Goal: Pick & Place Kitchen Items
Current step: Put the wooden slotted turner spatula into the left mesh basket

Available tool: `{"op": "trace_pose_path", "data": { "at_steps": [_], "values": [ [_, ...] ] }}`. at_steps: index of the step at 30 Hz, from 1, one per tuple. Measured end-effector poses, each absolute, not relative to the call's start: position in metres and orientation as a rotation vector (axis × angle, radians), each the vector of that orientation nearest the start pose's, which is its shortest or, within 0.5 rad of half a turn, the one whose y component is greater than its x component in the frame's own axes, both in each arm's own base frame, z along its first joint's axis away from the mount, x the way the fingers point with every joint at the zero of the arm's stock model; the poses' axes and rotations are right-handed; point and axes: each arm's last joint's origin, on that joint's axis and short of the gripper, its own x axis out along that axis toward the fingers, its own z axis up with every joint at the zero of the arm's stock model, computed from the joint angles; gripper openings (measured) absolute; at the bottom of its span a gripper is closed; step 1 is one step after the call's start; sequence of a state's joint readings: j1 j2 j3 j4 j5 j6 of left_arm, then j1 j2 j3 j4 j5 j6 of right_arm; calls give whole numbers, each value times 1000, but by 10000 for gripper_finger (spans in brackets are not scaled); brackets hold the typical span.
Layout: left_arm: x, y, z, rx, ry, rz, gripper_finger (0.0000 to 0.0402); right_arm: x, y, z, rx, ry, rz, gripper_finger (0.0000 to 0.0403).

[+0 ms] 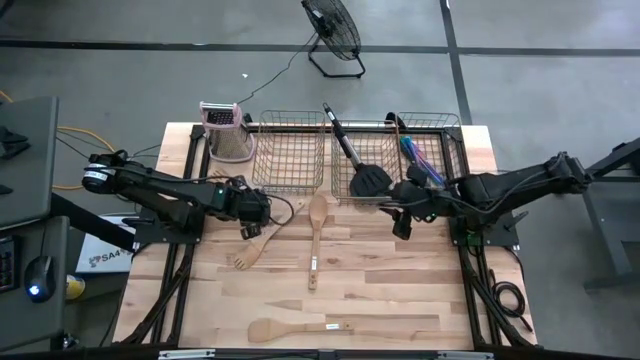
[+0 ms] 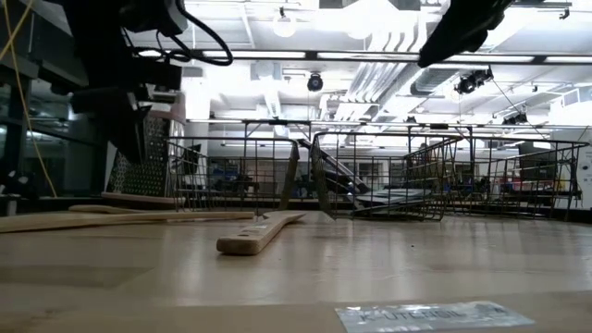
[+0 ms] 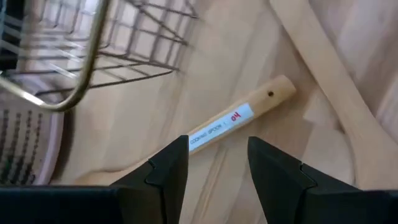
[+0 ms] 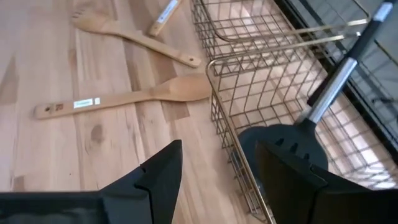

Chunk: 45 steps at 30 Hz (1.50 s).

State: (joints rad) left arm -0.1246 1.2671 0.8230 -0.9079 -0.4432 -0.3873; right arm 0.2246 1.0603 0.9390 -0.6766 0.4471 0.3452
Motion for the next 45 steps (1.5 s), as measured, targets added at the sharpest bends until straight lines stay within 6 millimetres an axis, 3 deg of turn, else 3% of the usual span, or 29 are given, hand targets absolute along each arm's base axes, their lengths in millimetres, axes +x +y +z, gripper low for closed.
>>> {"op": "trace_pose_path", "data": {
  "at_steps": [6, 12, 25, 37, 45],
  "values": [
    [208, -15, 211, 196, 1283, 316, 161, 205, 37, 297, 36, 702, -309, 195],
    [202, -16, 187, 319, 1344, 178, 161, 205, 42, 298, 35, 688, -286, 195],
    [221, -18, 179, 480, 1238, 49, 161, 207, 44, 301, 70, 646, -273, 195],
    [232, -19, 151, 608, 1357, -40, 161, 206, 51, 301, 59, 649, -239, 195],
    [238, -12, 150, 637, 1328, -27, 161, 204, 58, 301, 50, 647, -210, 195]
  ]
}}
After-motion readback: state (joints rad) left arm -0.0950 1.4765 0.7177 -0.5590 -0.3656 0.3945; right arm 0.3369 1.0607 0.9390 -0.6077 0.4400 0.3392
